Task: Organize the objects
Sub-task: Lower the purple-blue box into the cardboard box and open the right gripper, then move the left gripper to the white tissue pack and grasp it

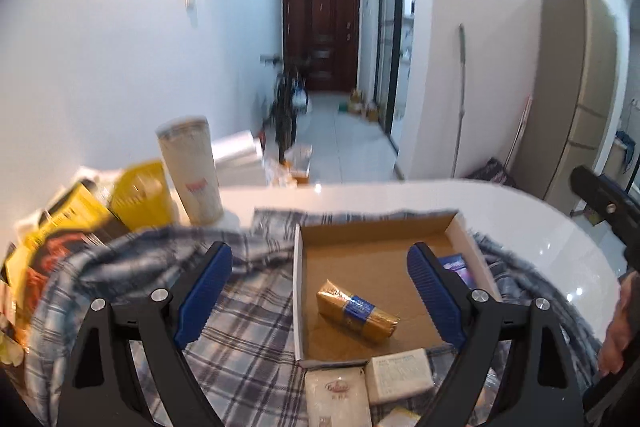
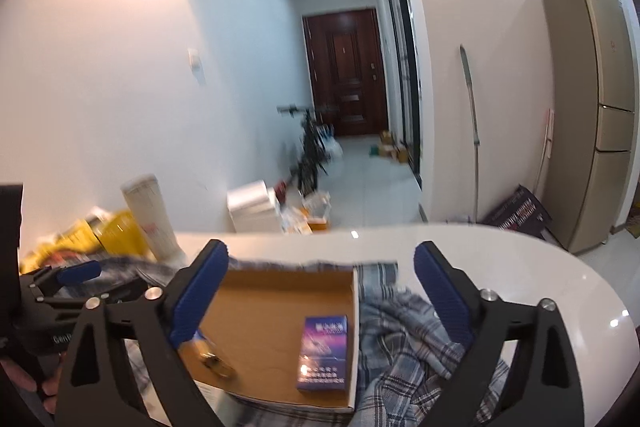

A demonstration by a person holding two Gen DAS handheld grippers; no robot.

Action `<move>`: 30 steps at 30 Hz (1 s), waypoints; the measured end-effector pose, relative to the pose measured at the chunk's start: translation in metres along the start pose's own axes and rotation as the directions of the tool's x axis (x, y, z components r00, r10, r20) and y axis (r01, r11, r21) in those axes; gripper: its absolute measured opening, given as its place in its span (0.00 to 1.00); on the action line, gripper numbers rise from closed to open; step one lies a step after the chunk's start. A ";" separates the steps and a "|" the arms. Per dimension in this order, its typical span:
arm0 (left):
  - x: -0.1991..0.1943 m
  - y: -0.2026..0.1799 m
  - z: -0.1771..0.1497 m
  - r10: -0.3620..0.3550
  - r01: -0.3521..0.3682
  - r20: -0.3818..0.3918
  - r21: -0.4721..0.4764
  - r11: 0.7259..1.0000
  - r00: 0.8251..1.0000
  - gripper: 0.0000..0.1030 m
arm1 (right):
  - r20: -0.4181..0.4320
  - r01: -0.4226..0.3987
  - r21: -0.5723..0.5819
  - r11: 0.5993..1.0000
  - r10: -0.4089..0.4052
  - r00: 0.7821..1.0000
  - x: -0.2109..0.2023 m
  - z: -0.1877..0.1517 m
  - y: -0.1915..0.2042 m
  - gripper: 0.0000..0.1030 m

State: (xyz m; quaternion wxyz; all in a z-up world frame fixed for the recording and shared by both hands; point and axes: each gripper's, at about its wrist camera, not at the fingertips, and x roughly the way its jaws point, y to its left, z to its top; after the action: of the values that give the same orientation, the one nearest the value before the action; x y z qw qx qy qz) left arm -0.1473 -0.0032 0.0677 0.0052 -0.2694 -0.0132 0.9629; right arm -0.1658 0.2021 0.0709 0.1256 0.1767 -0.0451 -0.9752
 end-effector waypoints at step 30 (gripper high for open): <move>0.006 0.006 -0.086 -0.037 0.036 -0.085 -0.017 0.999 0.996 1.00 | -0.042 -0.065 -0.005 0.998 0.065 0.997 -0.029 -0.061 -0.009 1.00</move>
State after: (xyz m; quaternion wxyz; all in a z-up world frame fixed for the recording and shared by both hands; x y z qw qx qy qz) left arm -0.1077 -0.0068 -0.0090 0.0213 -0.3098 -0.0255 0.9502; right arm -0.1201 0.2152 0.0220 0.1587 0.1952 -0.0450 -0.9668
